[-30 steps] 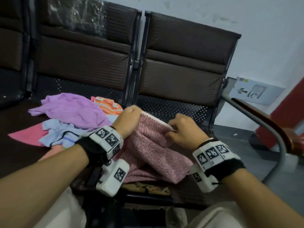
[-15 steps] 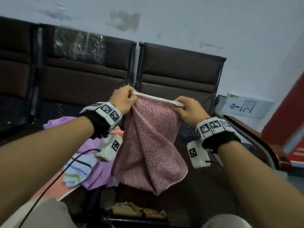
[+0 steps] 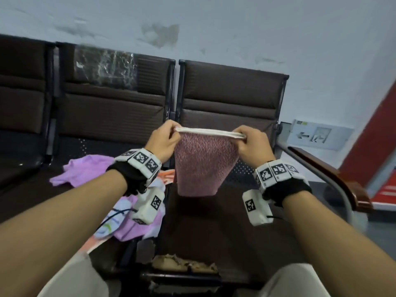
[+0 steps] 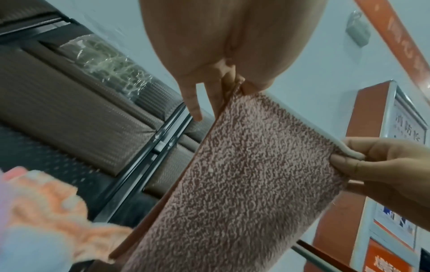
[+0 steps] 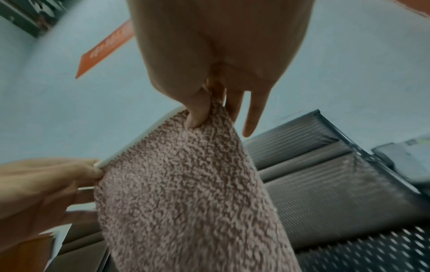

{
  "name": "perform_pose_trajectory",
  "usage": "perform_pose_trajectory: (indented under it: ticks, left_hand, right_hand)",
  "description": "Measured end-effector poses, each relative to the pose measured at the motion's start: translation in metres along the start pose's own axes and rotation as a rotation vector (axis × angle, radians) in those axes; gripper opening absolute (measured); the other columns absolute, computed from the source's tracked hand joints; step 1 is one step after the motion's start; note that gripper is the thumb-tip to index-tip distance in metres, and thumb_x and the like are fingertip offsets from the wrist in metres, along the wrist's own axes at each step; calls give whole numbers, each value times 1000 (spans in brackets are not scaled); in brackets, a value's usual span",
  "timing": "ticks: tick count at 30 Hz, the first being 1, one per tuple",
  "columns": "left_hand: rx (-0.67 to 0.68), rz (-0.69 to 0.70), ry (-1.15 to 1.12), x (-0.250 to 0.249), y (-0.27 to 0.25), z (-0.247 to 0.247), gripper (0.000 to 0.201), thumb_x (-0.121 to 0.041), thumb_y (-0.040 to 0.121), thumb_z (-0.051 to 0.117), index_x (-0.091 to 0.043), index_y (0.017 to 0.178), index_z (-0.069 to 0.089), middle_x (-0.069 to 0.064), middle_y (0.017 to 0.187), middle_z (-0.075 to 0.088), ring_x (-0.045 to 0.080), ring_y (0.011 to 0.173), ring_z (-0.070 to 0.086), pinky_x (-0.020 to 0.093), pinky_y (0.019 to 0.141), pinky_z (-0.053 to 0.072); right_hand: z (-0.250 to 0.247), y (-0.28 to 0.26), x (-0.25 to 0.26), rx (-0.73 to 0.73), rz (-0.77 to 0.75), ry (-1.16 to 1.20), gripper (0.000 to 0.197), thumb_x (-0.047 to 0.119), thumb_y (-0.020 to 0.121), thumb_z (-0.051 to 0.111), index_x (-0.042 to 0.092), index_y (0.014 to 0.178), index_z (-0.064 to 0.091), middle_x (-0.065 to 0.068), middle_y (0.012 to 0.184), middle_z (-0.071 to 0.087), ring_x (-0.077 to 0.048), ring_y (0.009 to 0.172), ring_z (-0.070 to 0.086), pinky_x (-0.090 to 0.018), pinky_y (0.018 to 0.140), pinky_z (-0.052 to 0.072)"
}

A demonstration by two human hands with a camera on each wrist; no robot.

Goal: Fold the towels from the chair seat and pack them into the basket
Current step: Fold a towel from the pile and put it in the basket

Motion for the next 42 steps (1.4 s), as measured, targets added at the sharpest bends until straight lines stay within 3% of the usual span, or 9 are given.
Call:
perform_pose_trajectory:
  ticks: [6,14,18,22,26,31,36,39,42]
  left_hand:
    - [260,-182,-96,33,-88,36,17,-9,95,42,-14,100,57,3,83,55,19,79,51,40,78,47]
    - [855,-278,-2,56,-202,105,20,-10,96,42,-8,109,57,2,87,53,14,76,52,23,65,49]
    - [771,-398,-67,76,-195,117,19,-12,97,40,-12,107,55,7,84,49,21,77,50,28,61,47]
    - [544,-496,-147,100,-159,119,13,-17,99,38,-17,104,49,0,76,49,13,62,50,20,37,45]
    - [447,-425,-67,118,-121,129,15,-19,99,41,-16,109,51,8,89,57,23,73,54,29,55,46]
    - [491,-455,81,149,-110,156,22,-21,98,43,-11,115,53,15,105,64,33,94,62,38,74,51]
    - [572,-526,154,177,-123,175,32,-22,96,48,-9,125,46,14,115,61,30,103,59,35,86,47]
    - [576,-472,203,173,-122,176,44,-18,91,57,-9,132,44,13,125,52,27,114,53,32,98,41]
    - [522,-239,329,140,-117,167,38,-12,82,63,-15,120,56,8,122,42,22,117,40,32,104,32]
  right_hand:
    - [43,-90,-31,424,160,127,7,12,87,62,17,83,64,3,72,59,-11,73,55,-27,68,40]
    - [108,-208,-53,1126,305,120,8,11,94,57,5,93,62,0,68,50,-7,58,52,-22,51,51]
    - [121,-191,-72,976,302,119,9,14,94,57,15,86,60,0,68,51,-9,59,53,-19,48,50]
    - [120,-150,-107,649,366,173,2,16,93,59,15,94,59,5,69,54,1,54,53,-15,45,43]
    - [132,-121,-137,515,419,137,11,23,90,63,21,99,57,2,91,60,-12,82,57,-24,65,45]
    - [163,-107,-159,586,458,-12,25,28,88,65,23,110,54,8,83,52,-9,74,56,-14,45,43]
    - [187,-113,-161,801,309,-305,44,21,83,69,16,121,47,-6,118,44,-24,110,50,-33,92,45]
    - [187,-112,-137,863,136,-224,14,23,81,71,19,91,61,6,96,56,-14,96,59,-23,78,45]
    - [190,-141,-119,1127,73,-108,15,33,79,75,26,72,64,22,64,65,10,66,59,-5,58,40]
Point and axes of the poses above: each hand's wrist, its own y-axis towards the middle knuckle, its own z-axis out of the palm, x = y × z, the point moved 9 cm from there along y, towards the middle knuckle
